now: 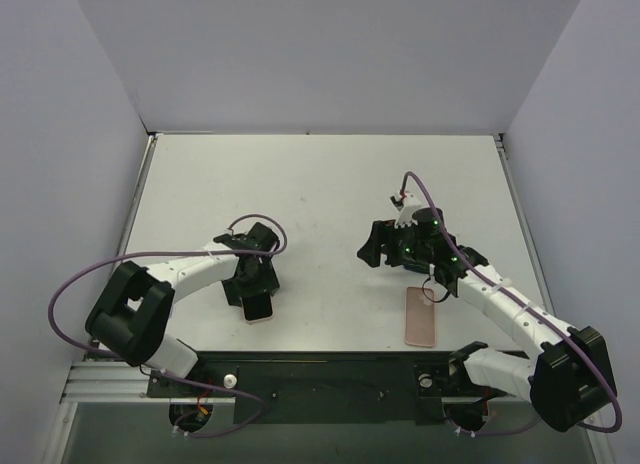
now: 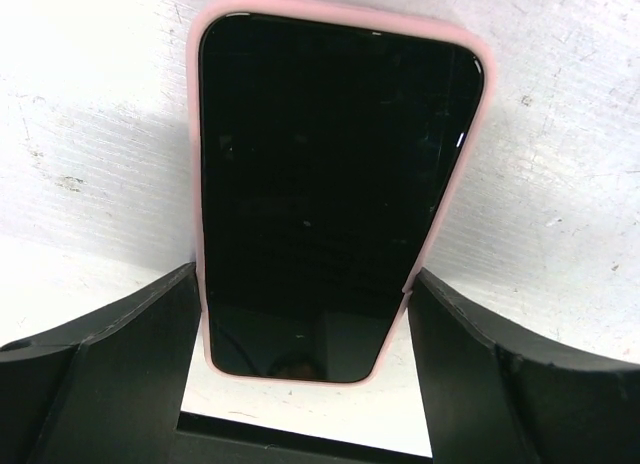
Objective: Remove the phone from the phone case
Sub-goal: Move the phone to the center of the board, then pick up the phone at the center of the board.
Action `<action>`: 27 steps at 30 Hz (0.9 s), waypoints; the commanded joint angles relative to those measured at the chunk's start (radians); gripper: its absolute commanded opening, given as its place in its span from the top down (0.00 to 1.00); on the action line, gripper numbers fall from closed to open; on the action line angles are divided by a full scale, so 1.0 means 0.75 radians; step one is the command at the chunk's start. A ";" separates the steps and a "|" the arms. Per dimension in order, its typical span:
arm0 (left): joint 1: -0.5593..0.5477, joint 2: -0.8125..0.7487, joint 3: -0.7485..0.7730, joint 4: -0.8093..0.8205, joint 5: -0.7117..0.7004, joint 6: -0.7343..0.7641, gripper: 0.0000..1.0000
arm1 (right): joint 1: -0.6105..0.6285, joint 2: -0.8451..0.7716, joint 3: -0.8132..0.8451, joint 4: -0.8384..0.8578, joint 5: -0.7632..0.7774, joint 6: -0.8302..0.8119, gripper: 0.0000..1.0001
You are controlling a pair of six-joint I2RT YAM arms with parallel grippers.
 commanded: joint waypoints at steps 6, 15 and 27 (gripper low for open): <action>0.034 -0.324 -0.175 0.258 0.170 -0.127 1.00 | 0.320 0.087 0.090 -0.061 0.330 0.031 0.33; 0.151 -0.774 -0.367 0.616 0.426 -0.748 1.00 | 0.774 0.087 -0.072 0.518 0.624 0.139 0.33; 0.155 -0.983 -0.439 0.823 0.502 -1.145 1.00 | 0.946 0.333 0.063 0.731 0.843 0.153 0.47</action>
